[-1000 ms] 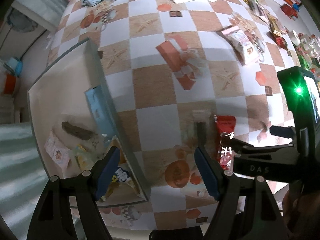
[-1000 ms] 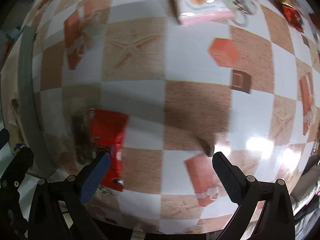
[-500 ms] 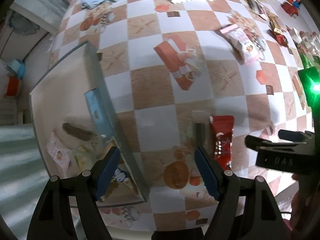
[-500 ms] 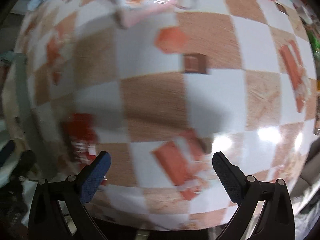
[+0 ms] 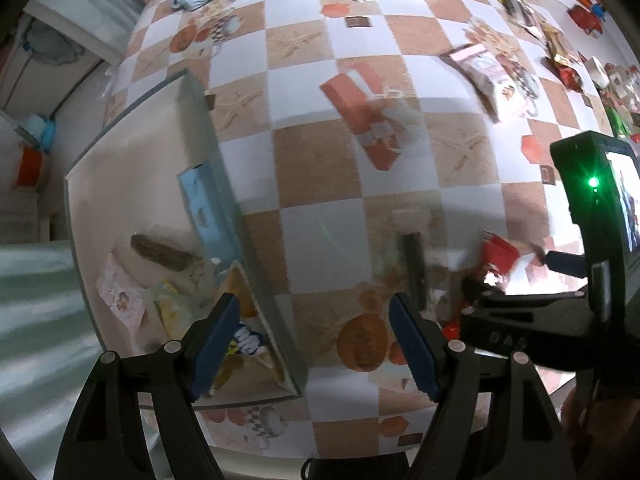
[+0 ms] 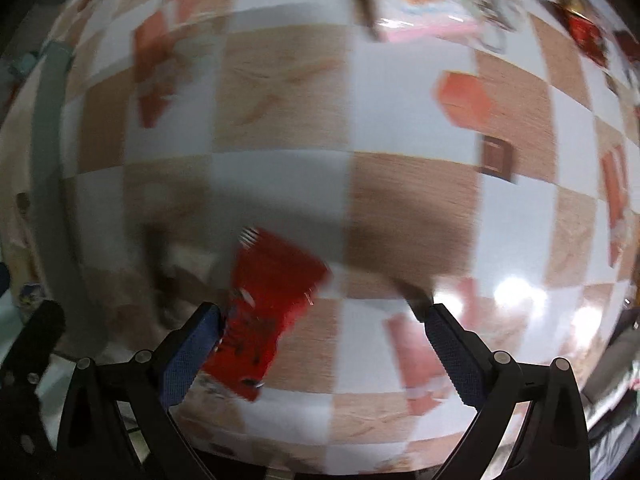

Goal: Organize snacks
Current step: 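Grasp the clear stick packet with left tool while right tool grasps the red candy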

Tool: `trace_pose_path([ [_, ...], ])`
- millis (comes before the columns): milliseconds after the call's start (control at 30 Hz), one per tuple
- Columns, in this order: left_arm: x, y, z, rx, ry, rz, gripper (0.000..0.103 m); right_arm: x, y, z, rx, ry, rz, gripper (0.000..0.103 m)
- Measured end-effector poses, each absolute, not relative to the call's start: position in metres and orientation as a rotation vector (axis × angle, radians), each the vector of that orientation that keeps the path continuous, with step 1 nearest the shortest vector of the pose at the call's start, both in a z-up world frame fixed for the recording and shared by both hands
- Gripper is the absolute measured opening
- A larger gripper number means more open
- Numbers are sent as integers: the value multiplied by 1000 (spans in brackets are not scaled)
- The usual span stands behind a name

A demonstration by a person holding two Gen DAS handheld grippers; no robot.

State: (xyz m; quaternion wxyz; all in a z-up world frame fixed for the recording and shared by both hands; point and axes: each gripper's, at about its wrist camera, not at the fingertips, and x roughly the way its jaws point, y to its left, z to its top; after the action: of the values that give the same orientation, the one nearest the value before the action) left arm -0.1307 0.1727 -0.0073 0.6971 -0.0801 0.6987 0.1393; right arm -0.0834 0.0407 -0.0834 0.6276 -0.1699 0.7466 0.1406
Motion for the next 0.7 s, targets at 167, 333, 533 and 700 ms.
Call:
trace_pose_path([
  [167,-122,156,-12,-170,1561,268,80,-62,10,-81,-360,1734,238,102],
  [333,-115,144,-22,-218,1579,253,80,-62,-19,-71,-238,1766,192,102],
  [533,-105,148,-43,-328,1614,284,80,-87,-23,-45,-331,1704,364,102],
  [700,-98,151,-61,-357,1635,308,80,-137,-4,-22,-608,1587,583,102],
])
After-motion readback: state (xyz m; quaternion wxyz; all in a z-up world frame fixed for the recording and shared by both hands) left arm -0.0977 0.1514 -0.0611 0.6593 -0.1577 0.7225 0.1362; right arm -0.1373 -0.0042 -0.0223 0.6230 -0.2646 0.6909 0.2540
